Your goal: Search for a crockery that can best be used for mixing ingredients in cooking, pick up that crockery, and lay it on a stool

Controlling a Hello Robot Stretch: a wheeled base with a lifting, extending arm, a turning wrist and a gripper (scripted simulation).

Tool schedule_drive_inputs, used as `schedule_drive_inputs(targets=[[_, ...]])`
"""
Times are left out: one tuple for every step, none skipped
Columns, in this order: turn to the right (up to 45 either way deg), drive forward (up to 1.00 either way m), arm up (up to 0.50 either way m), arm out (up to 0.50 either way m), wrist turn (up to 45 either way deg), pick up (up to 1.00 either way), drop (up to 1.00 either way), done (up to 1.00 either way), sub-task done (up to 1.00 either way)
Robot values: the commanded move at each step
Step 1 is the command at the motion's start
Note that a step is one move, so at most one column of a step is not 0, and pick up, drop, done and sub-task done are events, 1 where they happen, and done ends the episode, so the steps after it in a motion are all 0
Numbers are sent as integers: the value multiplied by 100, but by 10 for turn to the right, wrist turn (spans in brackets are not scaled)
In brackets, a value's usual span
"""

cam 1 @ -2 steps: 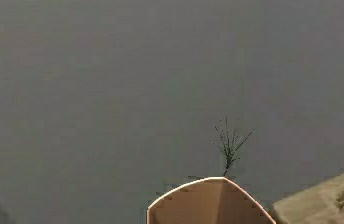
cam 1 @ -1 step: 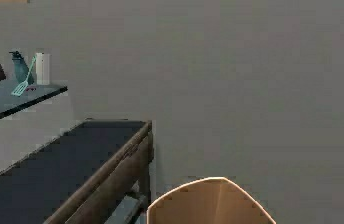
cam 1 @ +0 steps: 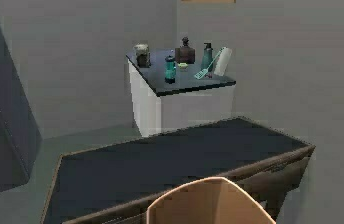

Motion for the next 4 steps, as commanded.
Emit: schedule_drive_inputs(targets=[[-360, 0, 0, 0, 0, 0, 0, 0, 0], [450, 0, 0, 0, 0, 0, 0, 0, 0], [450, 0, 0, 0, 0, 0, 0, 0, 0], [210, 0, 0, 0, 0, 0, 0, 0, 0]])
